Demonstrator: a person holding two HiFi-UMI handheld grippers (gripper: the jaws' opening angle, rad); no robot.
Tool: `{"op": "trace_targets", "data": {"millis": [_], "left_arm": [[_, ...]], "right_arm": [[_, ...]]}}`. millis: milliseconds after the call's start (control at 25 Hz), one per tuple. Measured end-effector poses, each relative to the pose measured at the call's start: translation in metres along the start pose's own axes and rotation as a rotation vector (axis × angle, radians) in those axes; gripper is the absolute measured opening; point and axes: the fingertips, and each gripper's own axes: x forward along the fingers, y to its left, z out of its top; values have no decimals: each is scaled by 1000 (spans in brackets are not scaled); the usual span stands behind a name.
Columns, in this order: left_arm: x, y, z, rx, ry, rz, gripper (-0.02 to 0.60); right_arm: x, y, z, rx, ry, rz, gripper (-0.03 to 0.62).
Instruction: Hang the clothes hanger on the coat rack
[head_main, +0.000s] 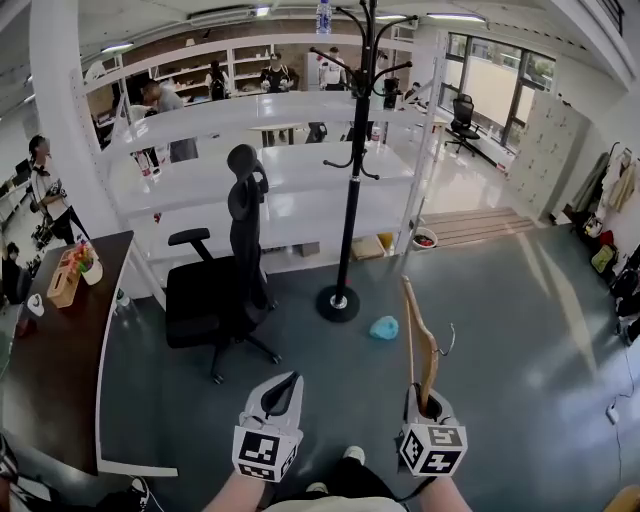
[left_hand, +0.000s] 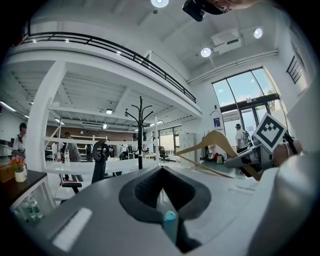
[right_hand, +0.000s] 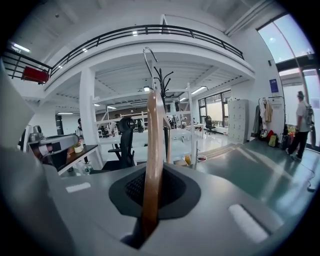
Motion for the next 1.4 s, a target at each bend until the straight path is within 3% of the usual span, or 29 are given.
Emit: {"op": "trace_targets", "data": {"millis": [280, 720, 1000, 1400], "left_arm": [[66, 28, -3, 26, 20, 49, 0], [200, 57, 20, 78, -25, 118, 0], [273, 88, 15, 82, -23, 112, 0], [392, 165, 25, 64, -61, 49, 0]], "right_arm": [[75, -31, 24, 4, 6, 27, 27], [199, -101, 94, -20, -29, 83, 26], [271, -129, 125, 18, -34, 94, 26], [386, -144, 177, 31, -38, 40, 26]]}}
